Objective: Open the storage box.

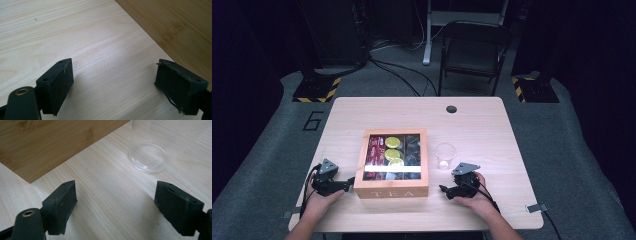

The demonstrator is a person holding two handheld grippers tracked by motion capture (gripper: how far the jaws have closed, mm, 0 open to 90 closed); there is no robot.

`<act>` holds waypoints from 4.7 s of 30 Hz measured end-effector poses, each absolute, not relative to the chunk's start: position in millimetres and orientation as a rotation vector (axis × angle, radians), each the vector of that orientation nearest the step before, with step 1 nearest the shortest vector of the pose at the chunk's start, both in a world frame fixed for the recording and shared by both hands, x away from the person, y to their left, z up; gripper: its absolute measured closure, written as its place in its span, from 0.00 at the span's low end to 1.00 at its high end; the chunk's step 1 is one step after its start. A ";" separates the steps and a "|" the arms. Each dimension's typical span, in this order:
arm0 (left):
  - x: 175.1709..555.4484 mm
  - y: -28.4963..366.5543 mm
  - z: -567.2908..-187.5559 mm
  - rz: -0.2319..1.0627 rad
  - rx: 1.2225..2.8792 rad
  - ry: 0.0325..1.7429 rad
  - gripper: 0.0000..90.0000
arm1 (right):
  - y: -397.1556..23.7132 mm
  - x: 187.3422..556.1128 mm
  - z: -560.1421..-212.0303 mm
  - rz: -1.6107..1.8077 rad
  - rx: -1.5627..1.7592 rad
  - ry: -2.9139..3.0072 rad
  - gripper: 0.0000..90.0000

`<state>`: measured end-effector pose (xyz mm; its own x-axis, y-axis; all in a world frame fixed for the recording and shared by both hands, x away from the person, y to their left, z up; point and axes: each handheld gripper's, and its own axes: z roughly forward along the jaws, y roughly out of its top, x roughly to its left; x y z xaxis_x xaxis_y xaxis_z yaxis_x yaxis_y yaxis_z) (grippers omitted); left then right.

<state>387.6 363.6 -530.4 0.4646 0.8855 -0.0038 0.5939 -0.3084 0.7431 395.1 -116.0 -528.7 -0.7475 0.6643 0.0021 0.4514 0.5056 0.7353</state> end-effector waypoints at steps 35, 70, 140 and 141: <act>387.8 363.4 -530.2 0.552 2.014 1.244 0.19 | -115.6 394.9 -528.8 1.083 0.952 2.462 0.20; 377.1 363.5 -504.5 0.515 1.957 1.289 0.53 | -109.0 379.9 -494.5 1.084 0.933 2.454 0.60; 367.7 364.6 -501.1 0.486 1.950 1.299 0.56 | -76.0 347.7 -464.6 1.224 0.775 2.629 0.99; 367.2 365.1 -501.1 0.490 1.947 1.302 0.56 | -75.1 348.6 -465.6 1.231 0.786 2.624 0.99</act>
